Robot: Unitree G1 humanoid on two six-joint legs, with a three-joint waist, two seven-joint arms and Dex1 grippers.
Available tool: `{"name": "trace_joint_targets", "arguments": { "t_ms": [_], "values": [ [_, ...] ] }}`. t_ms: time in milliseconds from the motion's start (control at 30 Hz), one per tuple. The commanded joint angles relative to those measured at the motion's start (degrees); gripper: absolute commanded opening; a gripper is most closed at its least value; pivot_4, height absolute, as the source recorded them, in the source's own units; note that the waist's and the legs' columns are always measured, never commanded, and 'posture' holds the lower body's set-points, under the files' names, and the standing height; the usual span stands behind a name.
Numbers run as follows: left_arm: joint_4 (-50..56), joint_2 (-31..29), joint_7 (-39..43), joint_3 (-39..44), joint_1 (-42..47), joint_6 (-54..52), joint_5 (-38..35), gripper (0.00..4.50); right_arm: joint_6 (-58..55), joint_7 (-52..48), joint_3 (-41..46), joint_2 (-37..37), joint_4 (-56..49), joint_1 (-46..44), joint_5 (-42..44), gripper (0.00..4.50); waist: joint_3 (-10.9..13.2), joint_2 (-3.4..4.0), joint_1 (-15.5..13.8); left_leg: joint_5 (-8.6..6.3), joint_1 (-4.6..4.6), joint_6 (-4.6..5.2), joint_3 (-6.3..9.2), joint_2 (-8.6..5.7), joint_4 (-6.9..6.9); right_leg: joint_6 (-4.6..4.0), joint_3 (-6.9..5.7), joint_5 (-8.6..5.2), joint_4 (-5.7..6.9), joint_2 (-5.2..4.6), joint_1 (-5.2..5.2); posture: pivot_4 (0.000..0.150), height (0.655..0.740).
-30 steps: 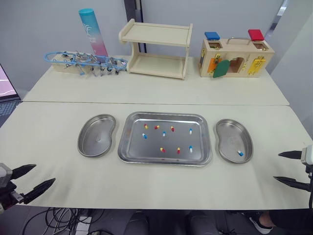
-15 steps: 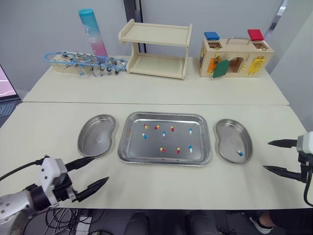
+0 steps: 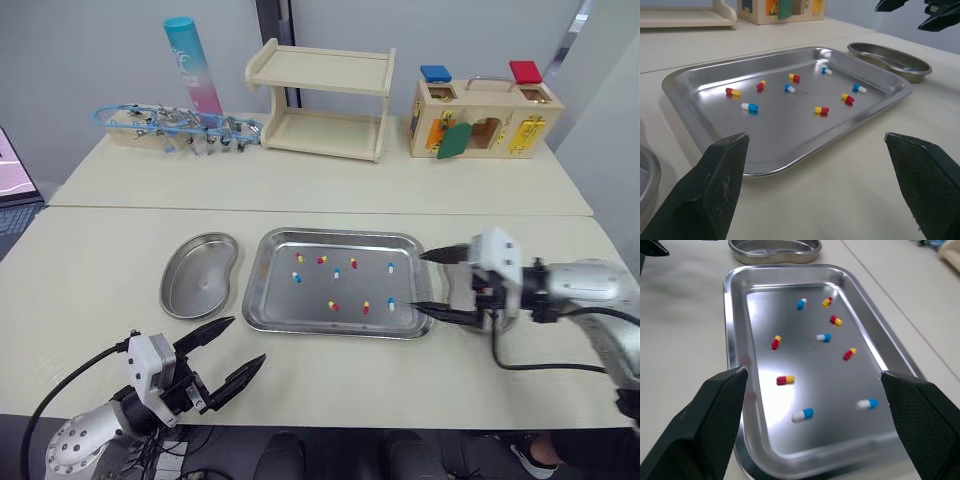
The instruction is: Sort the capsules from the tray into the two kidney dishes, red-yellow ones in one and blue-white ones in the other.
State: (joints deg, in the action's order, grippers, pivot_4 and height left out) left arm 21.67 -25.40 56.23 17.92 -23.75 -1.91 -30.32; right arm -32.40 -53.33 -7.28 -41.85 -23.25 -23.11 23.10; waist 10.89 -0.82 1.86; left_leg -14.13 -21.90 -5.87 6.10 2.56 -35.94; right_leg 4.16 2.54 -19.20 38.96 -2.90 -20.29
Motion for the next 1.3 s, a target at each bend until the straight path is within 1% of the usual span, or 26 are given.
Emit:
{"name": "trace_joint_targets", "arguments": {
  "t_ms": [33, 67, 233, 333, 433, 600, 800, 933, 1200, 1300],
  "values": [
    [-0.16, 0.66, -1.53, -0.41, 0.06, 3.01, 1.26, 4.50, -1.07, 4.31, -5.26, 4.39, 0.11, -2.59, -3.59, 4.07, -0.01, -0.02, -0.06, 0.00, 0.00, 0.00, 0.00, 0.00, 0.01, 0.00, -0.01, 0.00, 0.00, 0.00, 0.00, 0.150, 0.7400],
    [-0.97, 0.96, -1.72, -0.72, 0.34, 3.65, 1.58, 4.50, -0.90, 5.36, -6.92, 6.10, 1.18, -3.21, -5.06, 3.85, -0.02, -0.03, -0.24, 0.00, -0.03, 0.00, 0.02, 0.00, 0.01, 0.00, -0.03, 0.00, -0.02, 0.00, 0.00, 0.150, 0.7400],
    [-4.04, 1.53, -0.65, -2.77, 0.36, 7.49, 2.73, 4.50, -1.77, 11.31, -14.78, 14.87, 5.77, -7.15, -11.92, 2.11, -0.02, -0.03, -0.02, 0.00, -0.05, 0.00, 0.03, -0.03, 0.01, 0.00, -0.04, 0.00, 0.00, -0.02, -0.05, 0.150, 0.7400],
    [-5.81, 1.83, -0.52, -3.53, 0.67, 9.22, 2.91, 4.50, -4.14, 17.17, -17.65, 21.82, 10.17, -10.08, -15.98, 2.11, -0.03, -0.02, 0.44, 0.00, -0.03, 0.00, 0.04, 0.03, 0.03, -0.02, -0.02, 0.00, 0.07, 0.05, -0.10, 0.150, 0.7400],
    [-7.26, 2.11, -0.66, -4.16, 1.41, 10.46, 3.07, 4.50, -5.39, 20.36, -18.84, 27.23, 14.76, -12.61, -18.46, 2.11, -0.03, -0.02, 0.48, 0.00, -0.06, 0.00, 0.06, 0.05, 0.04, -0.03, -0.02, 0.00, 0.10, 0.08, -0.15, 0.150, 0.7400],
    [-8.52, 2.13, -0.56, -4.67, 2.23, 11.75, 3.02, 4.50, -5.64, 21.85, -21.25, 32.98, 21.09, -15.42, -21.00, 2.11, -0.03, -0.02, 0.45, 0.00, -0.09, 0.00, 0.05, 0.05, 0.04, -0.03, -0.03, 0.00, 0.08, 0.07, -0.18, 0.150, 0.7400],
    [-9.39, 1.88, -0.39, -4.97, 2.27, 12.72, 3.06, 4.50, -3.38, 23.46, -21.81, 38.00, 29.66, -17.84, -23.54, 2.11, -0.03, -0.02, 0.66, 0.00, -0.09, 0.00, 0.05, 0.05, 0.05, -0.04, -0.02, 0.00, 0.11, 0.07, -0.21, 0.150, 0.7400],
    [-8.52, 1.61, -0.85, -5.09, 1.71, 12.50, 3.11, 4.50, -0.37, 24.89, -20.92, 41.04, 37.59, -20.46, -24.93, 2.11, -0.03, -0.02, 1.12, 0.00, -0.09, 0.01, 0.04, 0.05, 0.07, -0.04, -0.01, 0.00, 0.13, 0.07, -0.24, 0.150, 0.7400],
    [-5.64, 0.48, -2.84, -5.75, 2.67, 9.77, 3.09, 4.50, 2.60, 24.13, -20.39, 43.76, 46.73, -24.23, -26.87, 2.11, -0.03, -0.01, 1.35, 0.00, -0.08, 0.01, 0.04, 0.06, 0.10, -0.04, -0.01, 0.00, 0.15, 0.08, -0.26, 0.150, 0.7400],
    [-5.04, 0.16, -3.31, -5.87, 2.96, 9.04, 3.09, 4.50, 4.03, 23.29, -20.99, 43.60, 47.84, -24.64, -27.94, 1.52, -0.03, -0.01, 1.35, 0.00, -0.09, 0.01, 0.04, 0.06, 0.10, -0.04, 0.00, 0.00, 0.13, 0.08, -0.25, 0.150, 0.7400]
  ]
}}
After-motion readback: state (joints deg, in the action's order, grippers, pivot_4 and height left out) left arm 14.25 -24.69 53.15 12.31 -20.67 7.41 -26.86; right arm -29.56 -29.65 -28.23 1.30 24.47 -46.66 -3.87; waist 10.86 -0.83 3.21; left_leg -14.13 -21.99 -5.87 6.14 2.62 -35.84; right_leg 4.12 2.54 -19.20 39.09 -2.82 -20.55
